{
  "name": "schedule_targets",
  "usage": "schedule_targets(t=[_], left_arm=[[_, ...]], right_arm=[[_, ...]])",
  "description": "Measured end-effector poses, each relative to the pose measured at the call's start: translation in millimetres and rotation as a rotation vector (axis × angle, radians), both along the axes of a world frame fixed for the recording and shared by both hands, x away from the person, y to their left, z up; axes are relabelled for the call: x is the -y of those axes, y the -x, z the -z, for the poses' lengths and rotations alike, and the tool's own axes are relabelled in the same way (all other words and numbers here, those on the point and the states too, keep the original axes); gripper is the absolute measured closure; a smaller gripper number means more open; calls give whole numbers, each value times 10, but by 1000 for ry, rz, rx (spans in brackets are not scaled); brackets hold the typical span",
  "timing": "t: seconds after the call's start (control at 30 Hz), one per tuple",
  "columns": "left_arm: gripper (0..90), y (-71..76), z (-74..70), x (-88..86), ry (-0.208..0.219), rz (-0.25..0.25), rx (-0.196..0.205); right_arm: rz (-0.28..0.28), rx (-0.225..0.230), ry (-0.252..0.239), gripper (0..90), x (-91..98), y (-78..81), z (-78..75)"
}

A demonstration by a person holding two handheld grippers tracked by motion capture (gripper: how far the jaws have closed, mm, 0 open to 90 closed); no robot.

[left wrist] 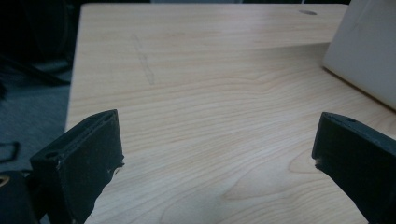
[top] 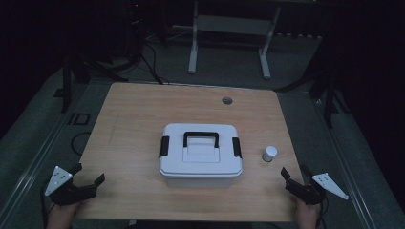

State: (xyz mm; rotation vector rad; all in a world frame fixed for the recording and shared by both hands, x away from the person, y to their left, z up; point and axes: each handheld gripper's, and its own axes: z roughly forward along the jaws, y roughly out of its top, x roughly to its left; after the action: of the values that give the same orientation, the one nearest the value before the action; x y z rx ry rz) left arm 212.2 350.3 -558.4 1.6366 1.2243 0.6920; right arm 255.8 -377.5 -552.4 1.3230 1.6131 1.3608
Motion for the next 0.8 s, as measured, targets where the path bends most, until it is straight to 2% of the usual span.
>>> schedule_targets(t=[0.03, 0.07, 0.1, 0.17, 0.27, 0.3, 0.33, 0.6, 0.8], left_arm=[[16, -14, -37, -14, -28, 19, -40], [16, -18, -53, -22, -38, 24, -61], [16, -18, -53, -22, -38, 24, -61], [16, -25, -74, -59, -41, 45, -113], [16, -29, -79, -91, -67, 59, -176], [16, -29, -79, -91, -67, 59, -176], [16, -34, -89, -97, -90, 82, -213], [15, -106, -276, -117, -211, 208, -399], [15, -146, -337, -111, -356, 274, -549]], right_arm=[[-5, -4, 7, 137, -6, -6, 1], [-10, -7, 14, 137, -16, -7, 1], [-10, -7, 14, 137, -16, -7, 1], [-14, -5, 30, 137, -32, -7, 1], [-20, -5, 33, 137, -35, -11, 1], [-20, -5, 33, 137, -35, -11, 1], [-20, -4, 32, 137, -33, -11, 1], [-35, -5, 39, 137, -43, -5, 3], [-45, -2, 57, 137, -62, -5, 7]])
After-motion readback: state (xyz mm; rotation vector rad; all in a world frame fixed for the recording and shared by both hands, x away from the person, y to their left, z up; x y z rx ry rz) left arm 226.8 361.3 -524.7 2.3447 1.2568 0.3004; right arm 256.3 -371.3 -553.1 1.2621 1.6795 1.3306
